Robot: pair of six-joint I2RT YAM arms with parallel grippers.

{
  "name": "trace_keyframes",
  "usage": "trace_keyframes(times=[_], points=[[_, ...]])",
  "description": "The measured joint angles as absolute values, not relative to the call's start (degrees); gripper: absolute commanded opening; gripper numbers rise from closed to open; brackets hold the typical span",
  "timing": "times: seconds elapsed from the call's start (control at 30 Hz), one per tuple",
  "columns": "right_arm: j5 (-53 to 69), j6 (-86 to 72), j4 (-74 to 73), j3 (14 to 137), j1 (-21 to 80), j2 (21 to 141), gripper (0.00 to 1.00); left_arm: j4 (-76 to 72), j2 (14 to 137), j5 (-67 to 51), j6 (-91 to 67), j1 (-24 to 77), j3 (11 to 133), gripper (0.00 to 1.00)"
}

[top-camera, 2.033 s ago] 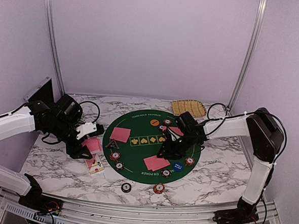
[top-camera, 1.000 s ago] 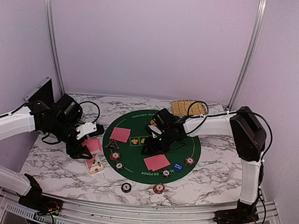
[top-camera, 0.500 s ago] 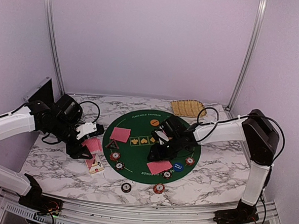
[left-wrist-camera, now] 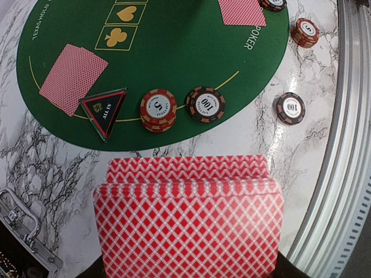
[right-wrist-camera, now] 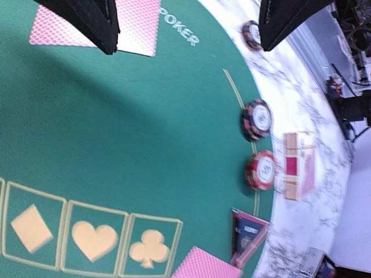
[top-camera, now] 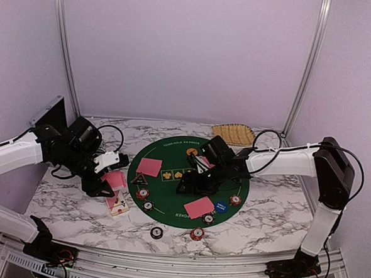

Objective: Distribute texas hold em gaming equipment

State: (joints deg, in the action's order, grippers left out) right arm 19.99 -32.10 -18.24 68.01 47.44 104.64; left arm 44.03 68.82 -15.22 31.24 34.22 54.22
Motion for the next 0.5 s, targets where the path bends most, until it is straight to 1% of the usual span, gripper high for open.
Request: trace_keyframes(times=[0.07,0.13,0.27,0.37,0.5], points=[[22.68,-34.65,-15.0,68.45,47.62,103.81,0.92,44.03,68.79,-15.22,31.24,34.22,54.22,0.0],[25.39,-37.17,-11.0,68.77,47.81,103.59,0.94,44.03,68.79,-15.22,31.24,34.22,54.22,0.0],[31.18,-43.4,-2.46,70.59,48.99,104.99,0.95,44.03,68.79,-15.2,31.27,34.22,54.22,0.0],[35.73,-48.66,5.58,72.97,50.46,108.12,0.95,44.05,68.79,-15.2,31.27,34.22,54.22,0.0],[39.99,-54.22,12.8,74.87,52.58,112.71,0.96,44.05,68.73,-15.2,31.27,34.22,54.22,0.0]])
